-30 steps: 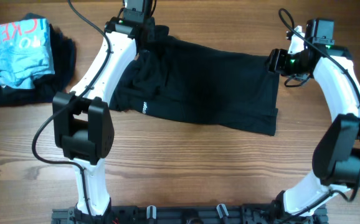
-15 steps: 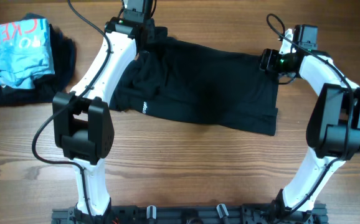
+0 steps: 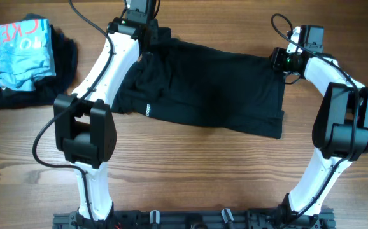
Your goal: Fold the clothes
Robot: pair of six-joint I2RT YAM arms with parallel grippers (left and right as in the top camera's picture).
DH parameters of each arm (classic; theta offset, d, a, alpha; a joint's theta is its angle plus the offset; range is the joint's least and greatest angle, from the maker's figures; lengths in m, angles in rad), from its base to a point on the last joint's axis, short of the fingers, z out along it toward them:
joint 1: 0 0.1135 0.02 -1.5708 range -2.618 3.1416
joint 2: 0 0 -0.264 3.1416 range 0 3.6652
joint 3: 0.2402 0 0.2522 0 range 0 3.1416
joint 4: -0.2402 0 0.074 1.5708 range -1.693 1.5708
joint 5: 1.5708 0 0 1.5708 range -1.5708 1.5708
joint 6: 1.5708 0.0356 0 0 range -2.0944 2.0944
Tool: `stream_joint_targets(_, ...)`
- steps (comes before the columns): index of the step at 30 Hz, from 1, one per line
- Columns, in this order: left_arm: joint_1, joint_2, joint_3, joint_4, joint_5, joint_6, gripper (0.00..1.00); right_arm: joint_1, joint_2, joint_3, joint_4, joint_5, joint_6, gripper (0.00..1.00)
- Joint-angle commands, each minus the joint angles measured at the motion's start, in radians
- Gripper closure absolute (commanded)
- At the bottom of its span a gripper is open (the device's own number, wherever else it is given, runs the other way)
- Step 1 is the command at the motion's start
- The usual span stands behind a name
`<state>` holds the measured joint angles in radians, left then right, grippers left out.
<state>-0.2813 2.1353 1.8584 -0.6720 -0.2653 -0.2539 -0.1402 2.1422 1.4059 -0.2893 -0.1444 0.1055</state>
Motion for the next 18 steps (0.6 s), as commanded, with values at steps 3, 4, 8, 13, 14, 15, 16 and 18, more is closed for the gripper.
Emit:
stream_joint_targets(3, 0.004, -0.025, 0.014, -0.011, -0.016, -0.024, 0.96, 0.003, 0.035, -0.012, -0.007, 0.013, 0.000, 0.66)
stream_joint_targets(4, 0.004, -0.025, 0.014, -0.014, -0.016, -0.024, 0.96, 0.003, 0.035, -0.012, -0.010, 0.013, 0.000, 0.73)
stream_joint_targets(8, 0.005, -0.025, 0.014, -0.024, -0.017, -0.024, 0.96, 0.003, 0.033, -0.009, -0.018, 0.013, 0.000, 0.95)
stream_joint_targets(13, 0.017, -0.026, 0.014, -0.017, -0.017, -0.024, 0.96, 0.002, 0.029, 0.053, -0.095, 0.014, -0.001, 0.96)
stream_joint_targets(14, 0.022, -0.028, 0.014, -0.018, -0.017, -0.024, 0.96, 0.002, 0.026, 0.077, -0.123, 0.014, -0.002, 0.96)
stream_joint_targets(15, 0.025, -0.029, 0.014, -0.021, -0.017, -0.024, 0.96, 0.002, 0.021, 0.099, -0.150, 0.013, -0.004, 0.96)
stream_joint_targets(16, 0.028, -0.033, 0.014, -0.024, -0.017, -0.024, 0.96, 0.002, 0.018, 0.116, -0.169, 0.013, -0.006, 0.96)
stream_joint_targets(18, 0.034, -0.043, 0.014, -0.030, -0.017, -0.024, 0.96, 0.002, 0.002, 0.167, -0.230, -0.002, -0.029, 0.96)
